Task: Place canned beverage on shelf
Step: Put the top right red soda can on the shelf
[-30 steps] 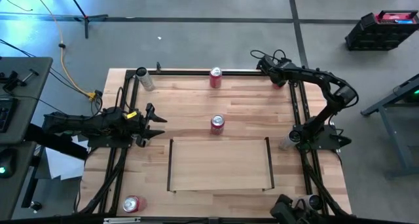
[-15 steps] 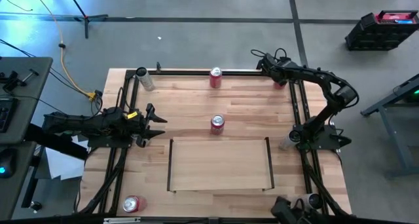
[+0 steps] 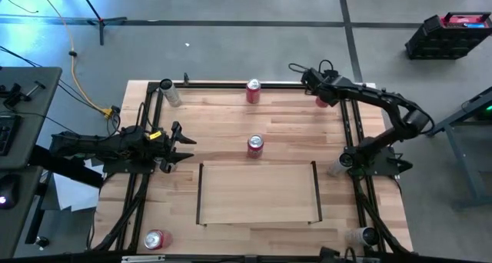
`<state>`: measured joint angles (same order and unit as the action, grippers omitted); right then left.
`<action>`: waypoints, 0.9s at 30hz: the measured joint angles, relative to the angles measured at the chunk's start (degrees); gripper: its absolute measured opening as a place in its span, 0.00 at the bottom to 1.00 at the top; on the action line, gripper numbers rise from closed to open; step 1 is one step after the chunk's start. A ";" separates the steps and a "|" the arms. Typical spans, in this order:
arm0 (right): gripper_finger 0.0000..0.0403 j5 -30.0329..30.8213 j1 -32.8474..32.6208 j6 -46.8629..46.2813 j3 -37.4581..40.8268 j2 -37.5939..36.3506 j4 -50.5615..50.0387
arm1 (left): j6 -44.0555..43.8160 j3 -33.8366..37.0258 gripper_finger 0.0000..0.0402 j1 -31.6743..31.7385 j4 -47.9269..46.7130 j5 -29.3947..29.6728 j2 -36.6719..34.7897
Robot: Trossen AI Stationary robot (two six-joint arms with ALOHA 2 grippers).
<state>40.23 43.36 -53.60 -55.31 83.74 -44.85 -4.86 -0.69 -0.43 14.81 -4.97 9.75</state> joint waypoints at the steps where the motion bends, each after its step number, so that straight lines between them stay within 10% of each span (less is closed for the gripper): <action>1: 0.72 -0.12 -1.15 -0.32 0.00 -0.76 -1.25 | 0.00 0.00 0.52 0.00 0.00 0.00 0.00; 27: 0.72 -3.12 -47.79 -29.17 -40.09 1.52 -42.58 | 1.10 0.00 0.52 0.02 1.53 0.69 0.00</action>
<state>37.11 -4.43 -82.78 -95.40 85.27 -87.44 -3.77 -0.69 -0.40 16.34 -4.27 9.76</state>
